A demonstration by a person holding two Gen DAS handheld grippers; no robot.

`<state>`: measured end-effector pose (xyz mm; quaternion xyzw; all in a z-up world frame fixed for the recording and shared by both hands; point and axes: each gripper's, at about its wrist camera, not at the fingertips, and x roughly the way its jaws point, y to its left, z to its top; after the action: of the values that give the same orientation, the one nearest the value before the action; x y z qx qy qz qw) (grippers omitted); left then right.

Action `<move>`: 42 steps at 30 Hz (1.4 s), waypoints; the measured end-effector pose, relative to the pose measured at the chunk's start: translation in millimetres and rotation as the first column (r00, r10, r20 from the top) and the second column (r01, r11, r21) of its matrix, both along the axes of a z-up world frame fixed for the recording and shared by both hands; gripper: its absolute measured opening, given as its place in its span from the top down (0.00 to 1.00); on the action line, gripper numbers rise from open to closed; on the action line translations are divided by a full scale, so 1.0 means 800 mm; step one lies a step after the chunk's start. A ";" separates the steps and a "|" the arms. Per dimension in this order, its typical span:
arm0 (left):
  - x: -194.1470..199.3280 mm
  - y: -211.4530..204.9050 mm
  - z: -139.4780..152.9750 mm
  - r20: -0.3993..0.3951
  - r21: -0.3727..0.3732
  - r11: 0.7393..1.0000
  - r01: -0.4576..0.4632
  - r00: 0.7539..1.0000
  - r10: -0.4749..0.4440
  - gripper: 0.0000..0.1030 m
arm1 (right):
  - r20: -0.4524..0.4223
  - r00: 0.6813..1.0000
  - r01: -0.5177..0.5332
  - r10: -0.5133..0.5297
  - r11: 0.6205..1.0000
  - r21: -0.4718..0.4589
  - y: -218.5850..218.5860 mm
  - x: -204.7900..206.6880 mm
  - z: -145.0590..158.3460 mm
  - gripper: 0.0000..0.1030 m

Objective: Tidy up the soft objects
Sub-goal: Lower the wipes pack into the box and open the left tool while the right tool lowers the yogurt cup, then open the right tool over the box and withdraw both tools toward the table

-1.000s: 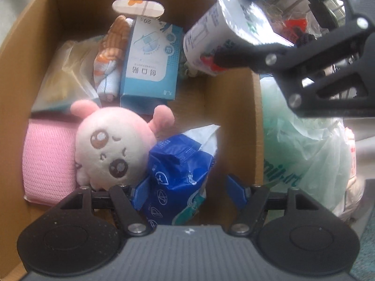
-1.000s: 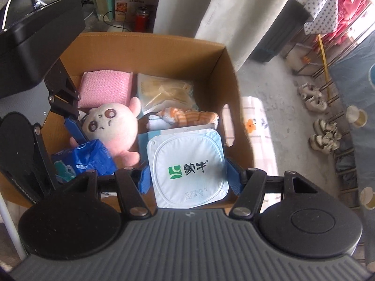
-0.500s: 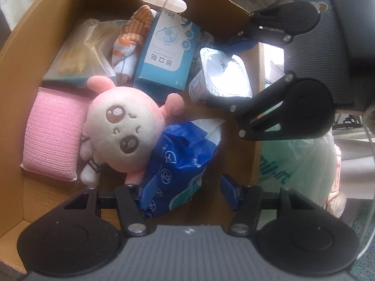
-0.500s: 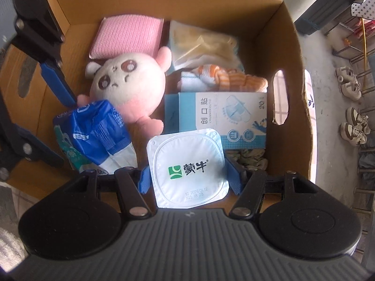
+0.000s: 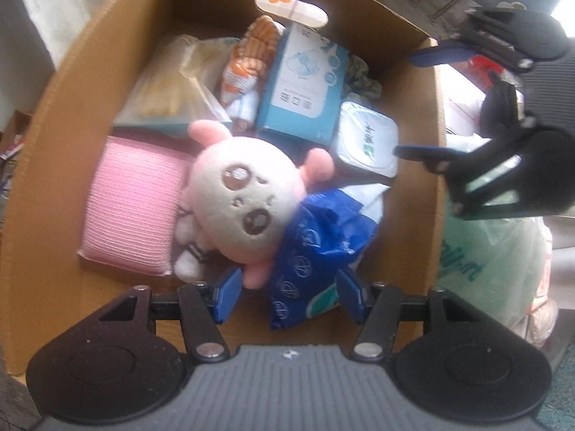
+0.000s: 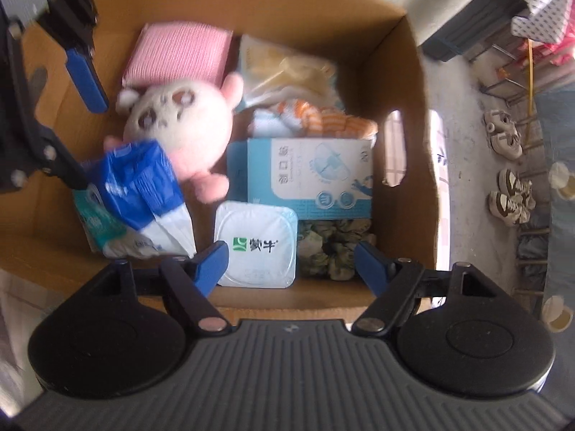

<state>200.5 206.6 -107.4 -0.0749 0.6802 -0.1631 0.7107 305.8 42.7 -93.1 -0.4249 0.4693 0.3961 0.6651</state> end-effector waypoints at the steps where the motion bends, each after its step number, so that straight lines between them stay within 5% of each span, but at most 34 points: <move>1: 0.002 0.003 0.003 0.007 0.017 1.000 -0.002 1.000 0.002 0.48 | -0.013 0.999 0.032 -0.031 0.999 0.033 -0.002 0.003 0.011 0.31; 3: 0.005 0.010 0.008 0.014 0.050 0.999 -0.009 1.000 0.008 0.50 | -0.077 0.992 0.110 -0.102 0.987 0.119 -0.005 0.010 0.034 0.50; 6: 0.013 0.026 0.014 0.009 0.093 0.994 -0.053 0.999 0.052 0.50 | -0.213 0.970 0.164 -0.114 0.958 0.236 -0.004 0.010 0.051 0.60; 10: 0.022 0.056 0.020 0.029 0.128 0.981 -0.147 0.989 0.145 0.50 | -0.297 0.955 0.061 0.023 0.961 0.271 0.020 -0.020 0.041 0.72; 14: 0.031 0.081 0.026 0.060 0.135 0.966 -0.220 0.975 0.214 0.50 | -0.401 0.905 0.001 0.145 0.940 0.342 0.057 -0.054 0.026 0.74; 17: 0.033 0.089 0.024 0.063 0.136 0.959 -0.249 0.968 0.242 0.50 | -0.340 0.929 -0.051 0.145 0.961 0.271 0.081 -0.073 -0.001 0.74; 20: 0.030 0.091 0.020 0.055 0.134 0.957 -0.259 0.966 0.254 0.50 | -0.313 0.950 0.074 -0.023 0.986 0.152 0.076 -0.058 -0.030 0.75; 24: 0.025 0.087 0.017 0.055 0.126 0.958 -0.257 0.966 0.252 0.48 | -0.382 0.911 0.230 -0.156 0.961 0.157 0.065 -0.033 -0.034 0.75; 26: 0.024 0.085 0.017 0.055 0.123 0.959 -0.254 0.967 0.249 0.47 | -0.359 0.923 0.207 -0.138 0.965 0.160 0.068 -0.038 -0.037 0.75; 31: 0.022 0.076 0.026 0.091 0.135 0.957 -0.257 0.965 0.246 0.34 | -0.319 0.941 0.183 -0.114 0.963 0.198 0.067 -0.048 -0.020 0.67; 37: 0.017 0.053 0.050 0.168 0.131 0.959 -0.253 0.959 0.230 0.17 | -0.301 0.940 0.262 -0.163 0.907 0.329 0.024 -0.075 0.032 0.29; 42: 0.000 0.019 0.077 0.272 0.118 0.951 -0.286 0.930 0.247 0.12 | -0.280 0.920 0.371 -0.276 0.843 0.390 -0.021 -0.099 0.059 0.24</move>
<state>200.8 221.8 -46.2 -0.0897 0.5778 -0.0196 0.8110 226.8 25.8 -45.6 -0.1348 0.5024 0.4153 0.7463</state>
